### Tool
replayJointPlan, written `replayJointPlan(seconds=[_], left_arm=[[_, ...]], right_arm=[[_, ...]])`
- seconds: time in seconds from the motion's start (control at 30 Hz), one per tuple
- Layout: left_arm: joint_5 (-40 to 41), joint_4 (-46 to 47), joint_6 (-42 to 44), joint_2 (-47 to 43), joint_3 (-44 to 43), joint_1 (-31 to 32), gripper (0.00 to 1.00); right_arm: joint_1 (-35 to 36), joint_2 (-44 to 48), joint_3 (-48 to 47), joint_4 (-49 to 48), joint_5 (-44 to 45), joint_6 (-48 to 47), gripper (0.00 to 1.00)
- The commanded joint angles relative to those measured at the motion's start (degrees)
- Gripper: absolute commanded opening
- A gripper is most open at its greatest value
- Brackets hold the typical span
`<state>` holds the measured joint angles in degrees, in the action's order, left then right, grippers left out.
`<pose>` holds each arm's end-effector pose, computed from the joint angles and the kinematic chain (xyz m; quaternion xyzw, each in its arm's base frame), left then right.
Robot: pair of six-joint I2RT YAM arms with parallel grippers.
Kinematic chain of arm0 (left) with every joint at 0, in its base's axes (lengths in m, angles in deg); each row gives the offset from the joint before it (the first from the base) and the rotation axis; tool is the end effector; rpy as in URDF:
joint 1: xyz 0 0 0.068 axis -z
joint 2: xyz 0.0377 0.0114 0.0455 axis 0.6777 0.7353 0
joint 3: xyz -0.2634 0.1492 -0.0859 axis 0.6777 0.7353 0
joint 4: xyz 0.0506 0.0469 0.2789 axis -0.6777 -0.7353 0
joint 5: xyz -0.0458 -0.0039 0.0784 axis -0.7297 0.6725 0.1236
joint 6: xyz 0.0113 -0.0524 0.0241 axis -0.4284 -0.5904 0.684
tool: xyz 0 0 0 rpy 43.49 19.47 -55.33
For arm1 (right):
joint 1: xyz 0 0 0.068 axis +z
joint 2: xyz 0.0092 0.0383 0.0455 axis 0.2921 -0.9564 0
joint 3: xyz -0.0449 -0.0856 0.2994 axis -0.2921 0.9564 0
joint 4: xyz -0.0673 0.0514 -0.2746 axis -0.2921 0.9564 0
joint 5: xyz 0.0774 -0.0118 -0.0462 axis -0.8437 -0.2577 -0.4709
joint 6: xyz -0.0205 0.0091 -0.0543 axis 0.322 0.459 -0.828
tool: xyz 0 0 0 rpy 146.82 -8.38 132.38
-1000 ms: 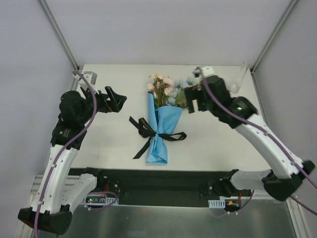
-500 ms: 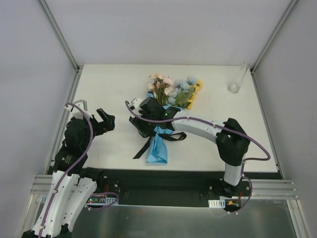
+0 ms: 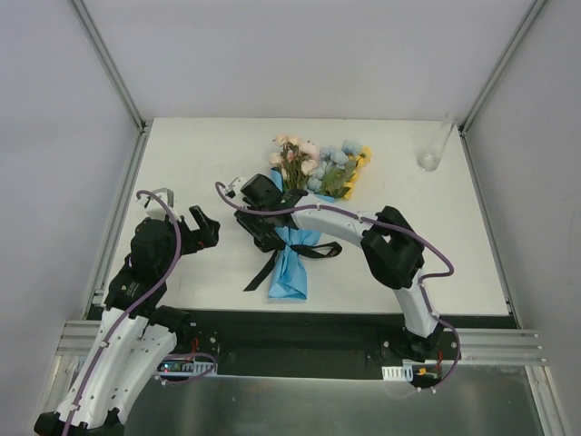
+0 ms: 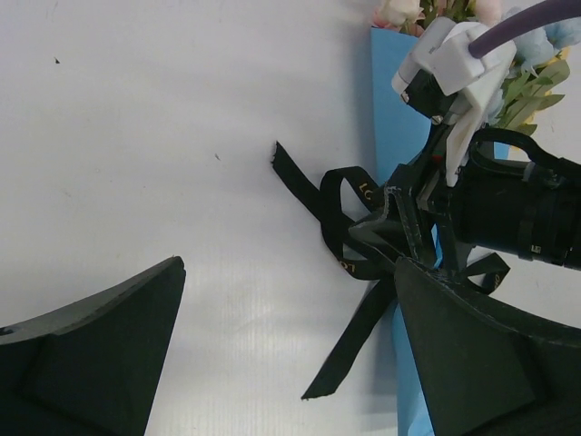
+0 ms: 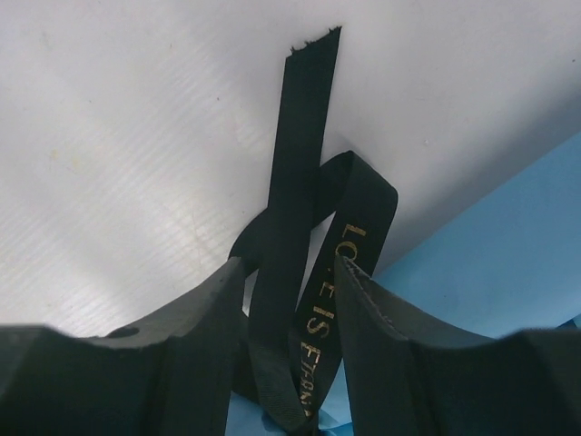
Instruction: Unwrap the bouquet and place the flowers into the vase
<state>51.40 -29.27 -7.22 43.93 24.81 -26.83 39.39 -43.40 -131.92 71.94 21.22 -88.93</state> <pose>0.1187 -0.0299 0.3219 -0.0873 0.7888 -0.1779 0.5819 0.2949 0.4422 0.2384 -0.5481 0.7451 0.1210 0.3604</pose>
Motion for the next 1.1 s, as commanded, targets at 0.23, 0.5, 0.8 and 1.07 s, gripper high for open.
replayJointPlan(seconds=[0.23,0.5,0.8,1.07], left_arm=[[-1.5,3.8,-0.9,0.2,1.3,0.7,0.99],[-0.6,3.6,0.7,0.7,0.1,0.7,0.99],[-1.6,3.2,0.3,0.6,0.7,0.9,0.99],[-0.3,3.3,0.4,1.2,-0.2,1.2,0.99]], right_arm=[[0.7,1.2,-0.5,3.8,4.7,-0.8,0.1],[3.2,6.4,-1.7,7.7,5.4,0.5,0.33],[5.8,10.3,0.6,10.8,13.1,0.7,0.51],[6.2,8.6,1.8,9.3,7.2,-1.8,0.22]])
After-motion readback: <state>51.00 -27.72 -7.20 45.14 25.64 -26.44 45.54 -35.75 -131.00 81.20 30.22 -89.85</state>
